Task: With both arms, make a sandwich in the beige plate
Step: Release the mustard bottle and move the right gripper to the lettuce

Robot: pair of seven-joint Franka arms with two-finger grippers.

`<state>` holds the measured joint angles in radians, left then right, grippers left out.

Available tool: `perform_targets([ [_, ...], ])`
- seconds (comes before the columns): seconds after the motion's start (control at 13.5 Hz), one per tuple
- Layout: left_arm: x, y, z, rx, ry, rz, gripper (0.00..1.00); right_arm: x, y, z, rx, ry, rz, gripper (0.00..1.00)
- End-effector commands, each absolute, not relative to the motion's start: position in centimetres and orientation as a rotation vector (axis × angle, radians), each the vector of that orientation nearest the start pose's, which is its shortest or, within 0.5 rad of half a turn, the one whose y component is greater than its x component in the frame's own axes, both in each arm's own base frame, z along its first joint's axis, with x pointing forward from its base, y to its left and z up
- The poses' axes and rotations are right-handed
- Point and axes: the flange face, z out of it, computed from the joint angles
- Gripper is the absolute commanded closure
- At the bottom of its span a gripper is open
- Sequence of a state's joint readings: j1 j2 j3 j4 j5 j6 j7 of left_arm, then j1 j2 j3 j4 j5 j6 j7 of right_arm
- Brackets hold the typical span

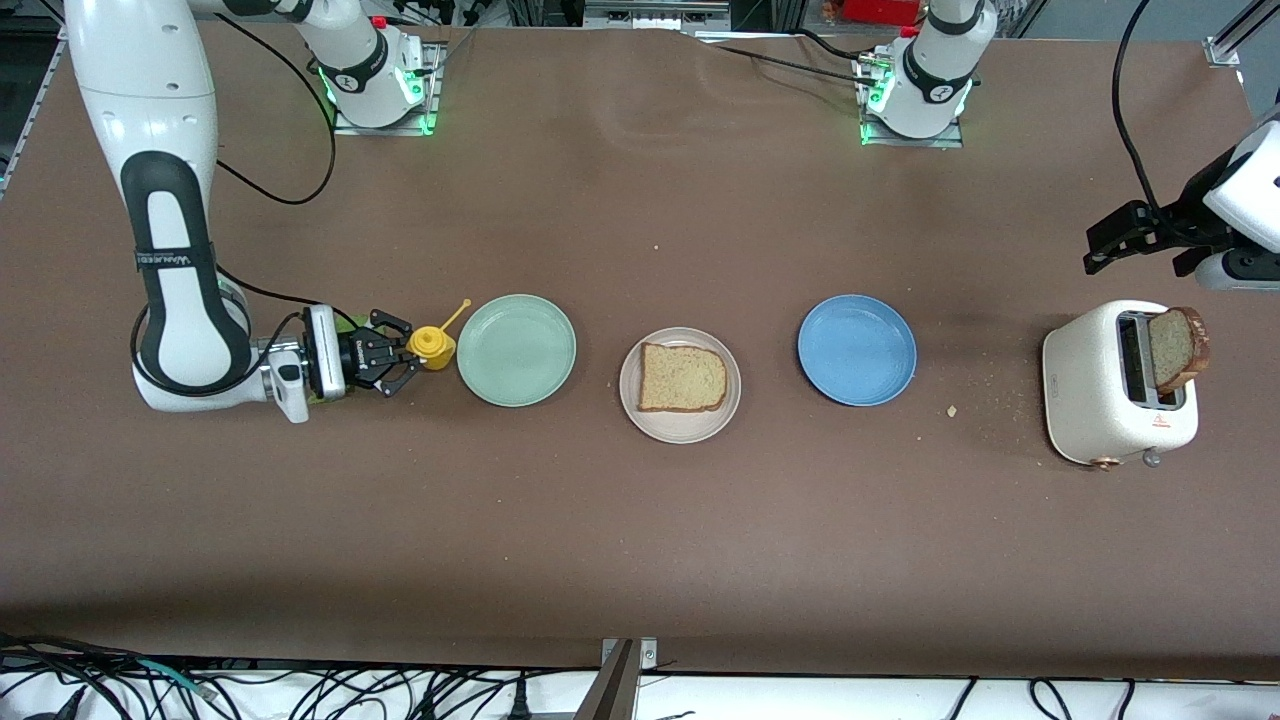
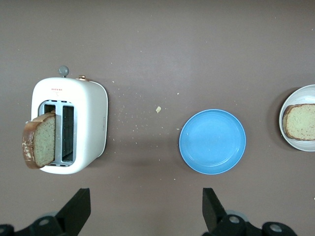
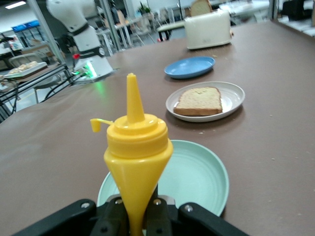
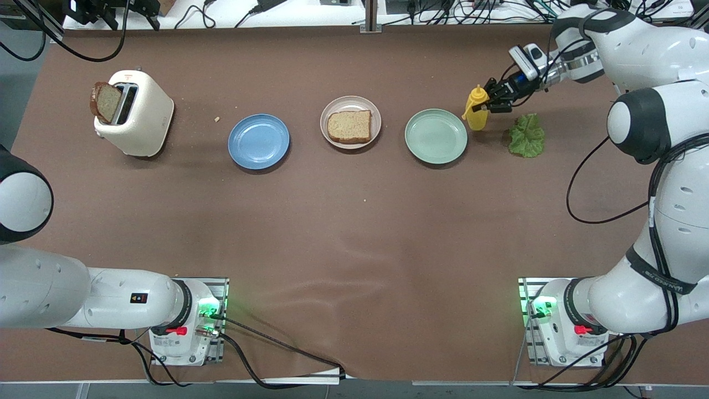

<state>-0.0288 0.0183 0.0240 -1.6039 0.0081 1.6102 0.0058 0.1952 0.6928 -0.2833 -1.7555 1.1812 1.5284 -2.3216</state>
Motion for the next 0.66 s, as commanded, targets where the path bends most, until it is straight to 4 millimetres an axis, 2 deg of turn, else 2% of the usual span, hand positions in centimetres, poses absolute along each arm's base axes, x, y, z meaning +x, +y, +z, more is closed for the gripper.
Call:
perform_targets([
  [0.0,56.0,-0.4,60.3,-3.094,0.015,0.011,0.0,59.0,4.6,16.8,-1.23,-1.511,-0.792,1.0],
  [0.44,56.1,-0.4,60.2,-3.095,0.015,0.013,0.0,57.0,3.9,11.2,-1.134,-1.439,-0.924,1.0],
  [0.52,56.1,-0.5,60.1,-3.095,0.018,0.013,0.0,56.8,4.0,10.9,-1.131,-1.425,-0.921,0.93],
  [0.59,56.1,-0.4,60.1,-3.094,0.016,0.013,0.0,56.8,4.1,10.9,-1.138,-1.418,-0.911,0.21],
])
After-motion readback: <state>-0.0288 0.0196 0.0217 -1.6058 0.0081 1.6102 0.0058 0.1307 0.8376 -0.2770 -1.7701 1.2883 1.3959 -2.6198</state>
